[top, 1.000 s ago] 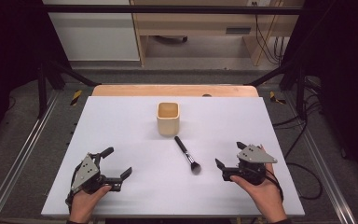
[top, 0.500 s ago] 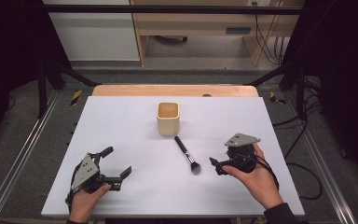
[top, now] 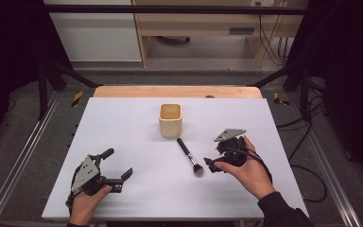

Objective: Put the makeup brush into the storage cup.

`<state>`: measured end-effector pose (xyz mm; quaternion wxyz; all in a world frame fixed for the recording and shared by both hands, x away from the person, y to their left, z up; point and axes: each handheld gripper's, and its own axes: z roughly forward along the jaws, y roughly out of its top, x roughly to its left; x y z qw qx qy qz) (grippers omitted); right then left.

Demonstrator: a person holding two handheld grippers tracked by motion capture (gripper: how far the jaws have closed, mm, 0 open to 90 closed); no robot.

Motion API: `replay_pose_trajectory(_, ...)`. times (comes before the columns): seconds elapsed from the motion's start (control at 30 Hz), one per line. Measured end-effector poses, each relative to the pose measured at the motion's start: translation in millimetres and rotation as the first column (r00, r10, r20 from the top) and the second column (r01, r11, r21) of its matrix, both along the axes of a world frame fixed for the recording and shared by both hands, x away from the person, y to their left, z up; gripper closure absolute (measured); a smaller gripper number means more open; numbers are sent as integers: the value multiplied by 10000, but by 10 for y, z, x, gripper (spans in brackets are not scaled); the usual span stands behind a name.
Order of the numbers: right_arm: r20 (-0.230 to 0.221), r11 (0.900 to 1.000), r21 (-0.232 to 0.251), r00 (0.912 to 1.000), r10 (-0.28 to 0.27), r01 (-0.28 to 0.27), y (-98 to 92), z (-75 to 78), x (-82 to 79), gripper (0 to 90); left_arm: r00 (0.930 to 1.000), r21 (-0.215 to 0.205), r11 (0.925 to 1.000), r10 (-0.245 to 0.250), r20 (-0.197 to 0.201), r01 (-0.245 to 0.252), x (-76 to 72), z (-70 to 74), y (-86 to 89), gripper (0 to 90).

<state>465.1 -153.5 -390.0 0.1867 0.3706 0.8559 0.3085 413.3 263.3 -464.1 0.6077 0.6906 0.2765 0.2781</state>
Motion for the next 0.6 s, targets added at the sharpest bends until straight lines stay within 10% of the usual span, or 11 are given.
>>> replay_pose_trajectory(0.6,-756,9997,-258,9971,-22,2,291,-71,223,75,10000,-61,10000,76,-7,-76,7,1,18,12)
